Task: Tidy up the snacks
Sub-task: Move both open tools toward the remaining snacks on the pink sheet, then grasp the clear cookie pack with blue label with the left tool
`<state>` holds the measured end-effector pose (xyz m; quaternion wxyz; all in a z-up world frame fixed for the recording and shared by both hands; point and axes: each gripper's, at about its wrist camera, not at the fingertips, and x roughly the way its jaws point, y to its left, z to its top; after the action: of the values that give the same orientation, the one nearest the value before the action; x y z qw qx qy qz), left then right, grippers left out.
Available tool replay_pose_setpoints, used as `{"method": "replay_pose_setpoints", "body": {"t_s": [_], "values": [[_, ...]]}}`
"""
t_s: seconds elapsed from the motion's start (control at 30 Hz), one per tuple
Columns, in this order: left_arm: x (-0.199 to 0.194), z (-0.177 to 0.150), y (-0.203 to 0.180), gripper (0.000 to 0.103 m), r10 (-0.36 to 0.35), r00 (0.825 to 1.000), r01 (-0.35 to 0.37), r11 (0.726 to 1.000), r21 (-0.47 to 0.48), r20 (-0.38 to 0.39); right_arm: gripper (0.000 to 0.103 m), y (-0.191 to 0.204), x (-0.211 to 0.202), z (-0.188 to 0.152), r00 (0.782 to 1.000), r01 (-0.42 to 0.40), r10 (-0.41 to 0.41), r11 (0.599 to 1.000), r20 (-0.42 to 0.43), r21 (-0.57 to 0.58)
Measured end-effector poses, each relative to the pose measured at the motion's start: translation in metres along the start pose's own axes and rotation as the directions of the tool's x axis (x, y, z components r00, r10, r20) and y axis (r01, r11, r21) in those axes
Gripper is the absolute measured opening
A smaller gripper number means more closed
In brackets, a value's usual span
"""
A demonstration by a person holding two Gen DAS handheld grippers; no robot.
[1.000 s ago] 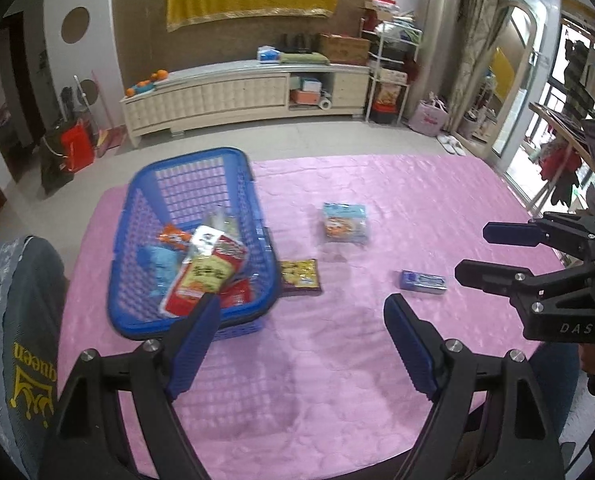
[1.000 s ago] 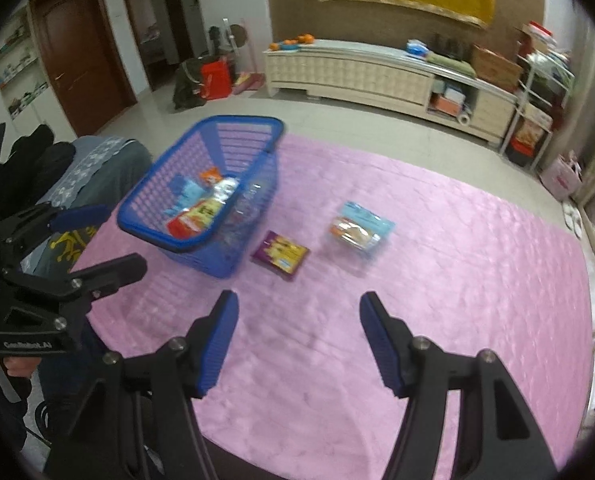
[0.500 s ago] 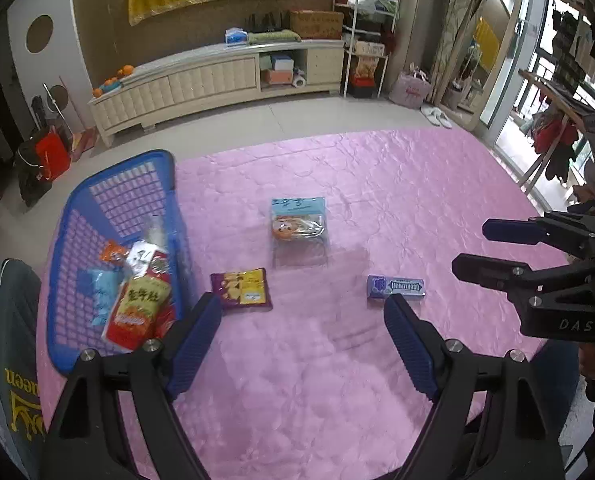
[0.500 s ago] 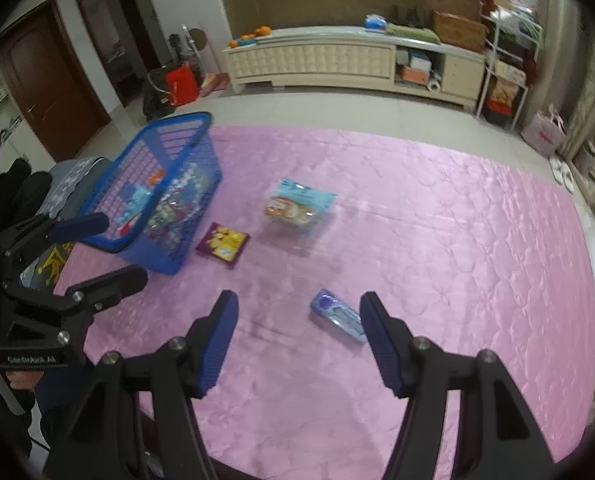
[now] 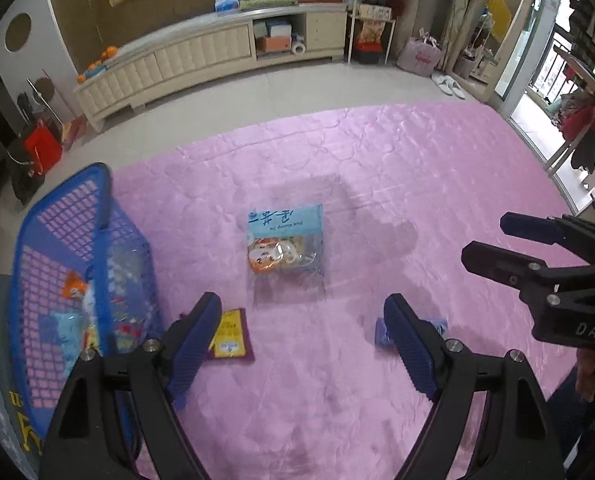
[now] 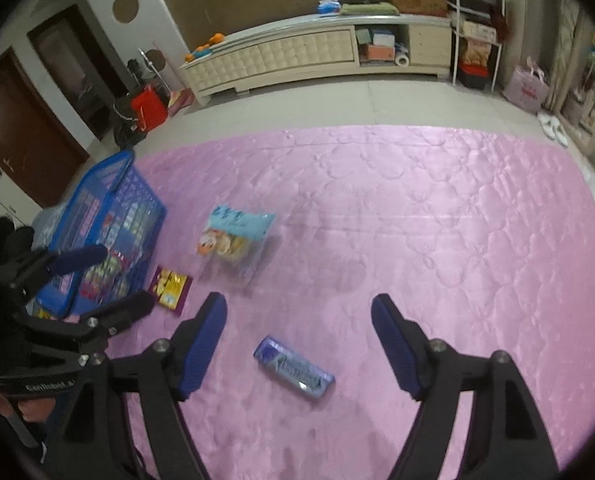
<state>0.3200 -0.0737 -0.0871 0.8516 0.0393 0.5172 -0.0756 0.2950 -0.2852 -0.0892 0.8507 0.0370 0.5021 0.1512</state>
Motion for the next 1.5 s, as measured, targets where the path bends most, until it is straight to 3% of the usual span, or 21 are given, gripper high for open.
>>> {"method": "replay_pose_setpoints", "body": {"t_s": [0.23, 0.4, 0.47, 0.77, 1.03, 1.4, 1.5], "values": [[0.046, 0.027, 0.007, 0.082, -0.035, 0.995, 0.034, 0.999, -0.012, -0.088, 0.079, -0.011, 0.042, 0.017, 0.997, -0.014, 0.016, 1.0, -0.075, 0.021], [0.081, 0.04, 0.021, 0.082, -0.076, 0.98, 0.062, 0.994, -0.085, -0.182, 0.079, -0.024, 0.061, 0.02, 0.994, -0.035, 0.042, 0.997, -0.097, 0.072], [0.093, 0.045, 0.022, 0.082, -0.061, 0.976, 0.043, 0.995, -0.088, -0.211, 0.079, -0.028, 0.068, 0.022, 0.993, -0.034, 0.044, 0.996, -0.113, 0.087], [0.127, 0.058, 0.028, 0.082, -0.049, 0.967, 0.029, 0.996, -0.085, -0.251, 0.08, -0.036, 0.093, 0.028, 0.984, -0.048, 0.065, 0.993, -0.164, 0.108], [0.154, 0.06, 0.03, 0.082, -0.008, 0.96, -0.007, 0.999, -0.051, -0.279, 0.08, -0.04, 0.105, 0.032, 0.98, -0.011, 0.027, 0.997, -0.197, 0.083], [0.176, 0.073, 0.018, 0.082, -0.073, 0.947, 0.057, 0.997, -0.061, -0.314, 0.08, -0.036, 0.108, 0.043, 0.976, -0.014, 0.033, 0.996, -0.216, 0.089], [0.18, 0.069, 0.01, 0.083, -0.042, 0.947, 0.032, 0.999, -0.034, -0.319, 0.08, -0.034, 0.109, 0.044, 0.976, 0.002, 0.014, 0.997, -0.217, 0.075]]}}
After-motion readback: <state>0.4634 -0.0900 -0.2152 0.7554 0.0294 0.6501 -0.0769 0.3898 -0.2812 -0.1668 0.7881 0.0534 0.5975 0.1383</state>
